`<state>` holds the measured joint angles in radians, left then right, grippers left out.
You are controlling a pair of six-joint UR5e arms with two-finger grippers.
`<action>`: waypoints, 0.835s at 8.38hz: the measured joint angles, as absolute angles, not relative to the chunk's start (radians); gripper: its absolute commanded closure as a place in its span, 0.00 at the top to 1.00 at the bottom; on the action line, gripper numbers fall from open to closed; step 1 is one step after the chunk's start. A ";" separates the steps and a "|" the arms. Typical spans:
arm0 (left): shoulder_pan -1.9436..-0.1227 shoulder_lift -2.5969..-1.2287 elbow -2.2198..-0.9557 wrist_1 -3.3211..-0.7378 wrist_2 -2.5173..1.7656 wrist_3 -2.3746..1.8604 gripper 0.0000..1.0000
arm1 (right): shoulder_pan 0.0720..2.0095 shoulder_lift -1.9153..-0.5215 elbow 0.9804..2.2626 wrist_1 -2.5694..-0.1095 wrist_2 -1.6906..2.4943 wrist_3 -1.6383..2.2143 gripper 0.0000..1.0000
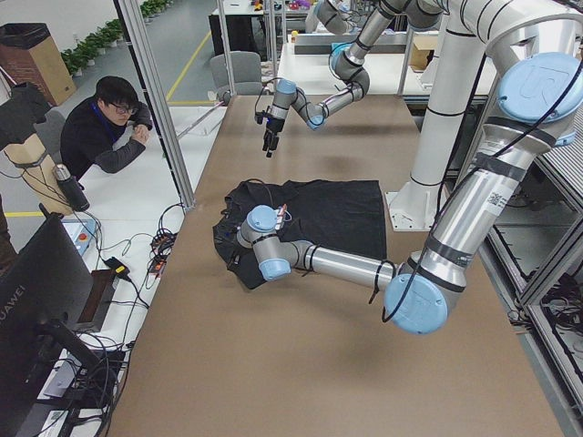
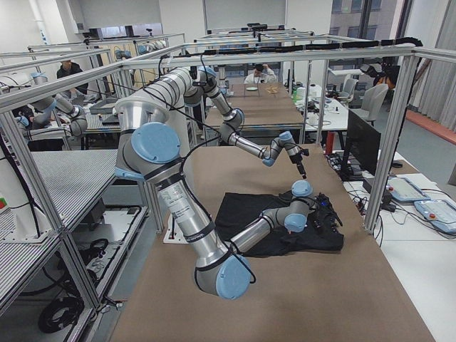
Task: Fold clothes
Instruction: 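Grasp the sleeve nearest the left gripper while the right gripper withdraws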
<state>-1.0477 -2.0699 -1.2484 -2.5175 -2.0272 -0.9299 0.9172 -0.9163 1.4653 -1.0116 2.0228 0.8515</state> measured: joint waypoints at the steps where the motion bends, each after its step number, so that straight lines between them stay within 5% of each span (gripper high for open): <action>1: -1.034 -2.048 -1.263 -2.519 -2.026 -0.921 0.94 | 0.925 -0.916 1.464 -1.013 2.027 0.852 0.94; 7: -0.940 -2.001 -1.210 -2.541 -1.929 -0.784 0.94 | 0.931 -0.918 1.462 -1.012 2.029 0.864 0.94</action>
<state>-0.9404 -2.0013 -1.2105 -2.5413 -1.9292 -0.7838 0.9306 -0.9185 1.4619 -1.0124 2.0288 0.8641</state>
